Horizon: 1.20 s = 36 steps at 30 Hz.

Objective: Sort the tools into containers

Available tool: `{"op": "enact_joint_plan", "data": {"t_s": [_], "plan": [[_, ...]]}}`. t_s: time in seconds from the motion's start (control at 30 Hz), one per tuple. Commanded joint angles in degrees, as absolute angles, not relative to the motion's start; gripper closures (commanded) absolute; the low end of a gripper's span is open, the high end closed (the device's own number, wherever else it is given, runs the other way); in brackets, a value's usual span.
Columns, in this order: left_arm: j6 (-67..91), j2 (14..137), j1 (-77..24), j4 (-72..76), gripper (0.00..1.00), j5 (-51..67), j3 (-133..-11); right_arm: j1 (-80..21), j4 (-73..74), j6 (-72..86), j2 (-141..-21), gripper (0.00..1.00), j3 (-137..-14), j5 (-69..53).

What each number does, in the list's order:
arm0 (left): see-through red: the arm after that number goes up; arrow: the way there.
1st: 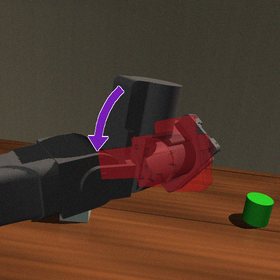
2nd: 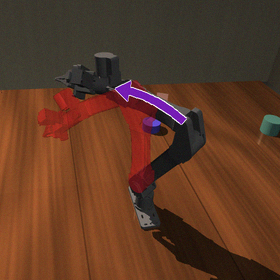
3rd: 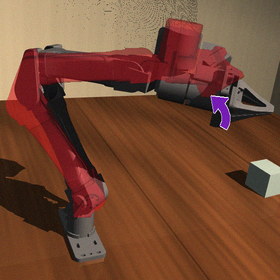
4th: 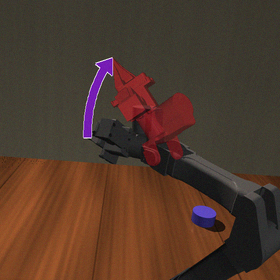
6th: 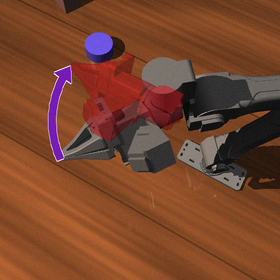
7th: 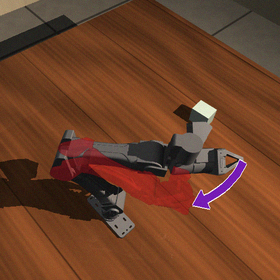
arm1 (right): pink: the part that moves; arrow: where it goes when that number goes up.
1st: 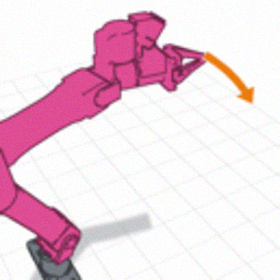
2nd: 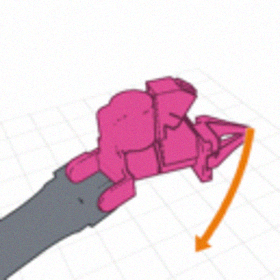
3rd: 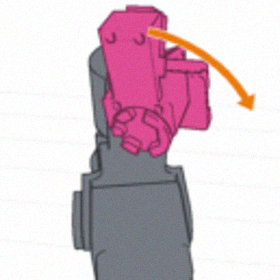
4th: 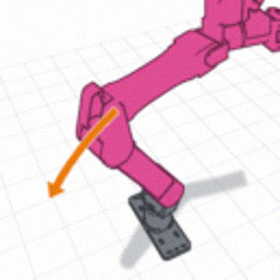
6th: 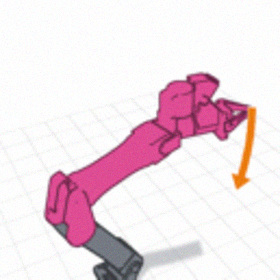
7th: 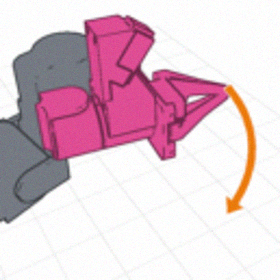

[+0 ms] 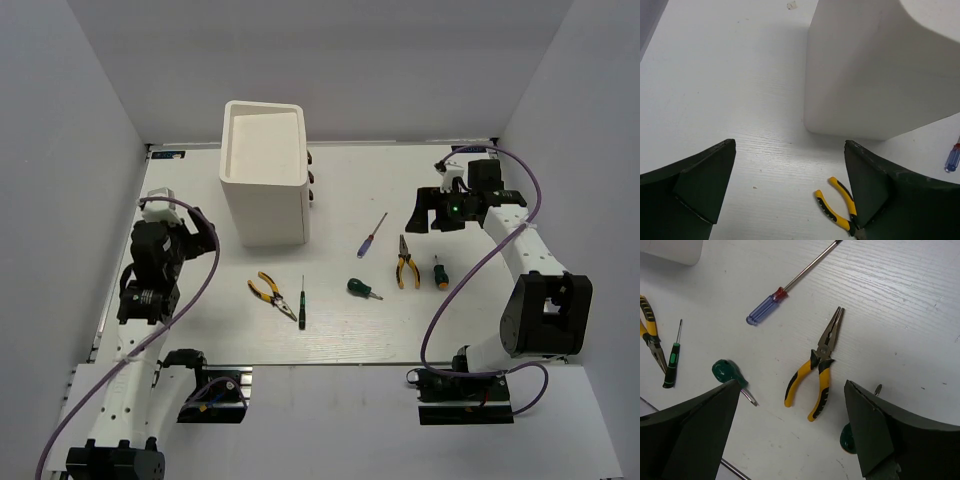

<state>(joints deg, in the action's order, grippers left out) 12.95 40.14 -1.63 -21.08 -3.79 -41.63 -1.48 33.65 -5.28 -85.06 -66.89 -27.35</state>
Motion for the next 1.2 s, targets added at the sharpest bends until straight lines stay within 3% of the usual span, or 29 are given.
{"op": "enact_joint_plan", "data": {"t_s": [0.0, 0.03, 0.07, 0.1, 0.13, 0.17, 0.2, 0.27, 0.4, 0.43, 0.47, 0.53, 0.6, 0.63, 0.77, 0.8, 0.87, 1.07, 1.17], "plan": [[12.5, 40.0, -1.8, -22.9, 0.00, -1.5, -43.5, -1.3, 34.0, -6.3, -83.6, 0.09, -67.0, -29.7], [11.7, 40.9, -1.8, -22.9, 0.00, -0.5, -44.0, -1.4, 34.9, -10.2, -83.6, 0.09, -67.1, -31.2], [11.1, 41.7, -1.8, -22.9, 0.07, 2.1, -45.6, -1.1, 35.6, -12.2, -83.6, 0.09, -67.2, -34.4], [9.7, 44.0, -1.8, -22.9, 0.21, 3.4, -46.7, -1.1, 39.6, -15.3, -83.7, 0.09, -67.3, -37.0], [9.7, 45.5, -1.8, -22.9, 0.61, 5.1, -49.5, -0.8, 41.6, -23.7, -83.8, 0.09, -67.5, -44.7], [9.0, 47.2, -1.8, -22.9, 0.85, 5.8, -51.1, -1.0, 43.4, -30.0, -84.5, 0.29, -68.3, -46.5], [9.0, 48.9, -1.8, -24.1, 1.00, 5.8, -53.2, -1.1, 44.5, -31.0, -84.8, 0.54, -68.7, -47.5], [8.2, 53.6, -1.8, -24.9, 1.00, 8.1, -59.6, -1.0, 45.9, -33.2, -87.3, 1.00, -70.7, -51.7], [8.2, 58.0, -2.5, -24.3, 0.99, 14.1, -68.6, -1.4, 45.6, -39.9, -89.4, 0.99, -72.7, -56.8], [8.2, 59.1, -2.5, -23.6, 0.92, 15.7, -70.1, -1.4, 46.5, -41.1, -90.0, 0.75, -74.0, -57.7], [8.2, 61.5, -2.5, -22.8, 0.61, 18.5, -72.5, -2.4, 46.8, -44.0, -92.0, 0.38, -75.6, -60.4], [9.7, 64.5, -2.5, -20.6, 0.31, 20.5, -74.7, -2.9, 47.2, -46.4, -94.3, 0.25, -78.5, -62.0], [10.3, 67.9, -2.5, -19.4, 0.15, 20.5, -76.1, -5.7, 44.0, -46.9, -97.5, 0.18, -80.1, -61.4], [11.8, 71.7, -2.5, -18.6, 0.13, 19.2, -77.3, -6.9, 39.4, -45.1, -98.5, 0.13, -82.1, -61.5], [12.4, 78.4, -2.5, -17.5, 0.10, 18.0, -80.5, -10.8, 13.3, -26.8, -104.2, 0.13, -84.7, -60.1], [12.4, 81.4, -2.5, -17.5, 0.10, 18.0, -81.3, -11.2, -3.3, -23.4, -108.1, 0.13, -85.3, -60.0], [12.4, 83.9, -3.1, -18.0, 0.10, 18.0, -83.4, -13.3, -10.9, -15.2, -115.5, 0.13, -92.5, -60.4], [12.4, 89.8, -3.1, -18.6, 0.14, 19.2, -85.9, -17.4, -9.3, -15.4, -132.8, 0.13, -118.5, -59.7], [12.4, 90.3, -3.1, -19.2, 0.20, 19.8, -85.9, -18.7, -6.9, -16.0, -137.4, 0.14, -127.3, -60.0]]}}
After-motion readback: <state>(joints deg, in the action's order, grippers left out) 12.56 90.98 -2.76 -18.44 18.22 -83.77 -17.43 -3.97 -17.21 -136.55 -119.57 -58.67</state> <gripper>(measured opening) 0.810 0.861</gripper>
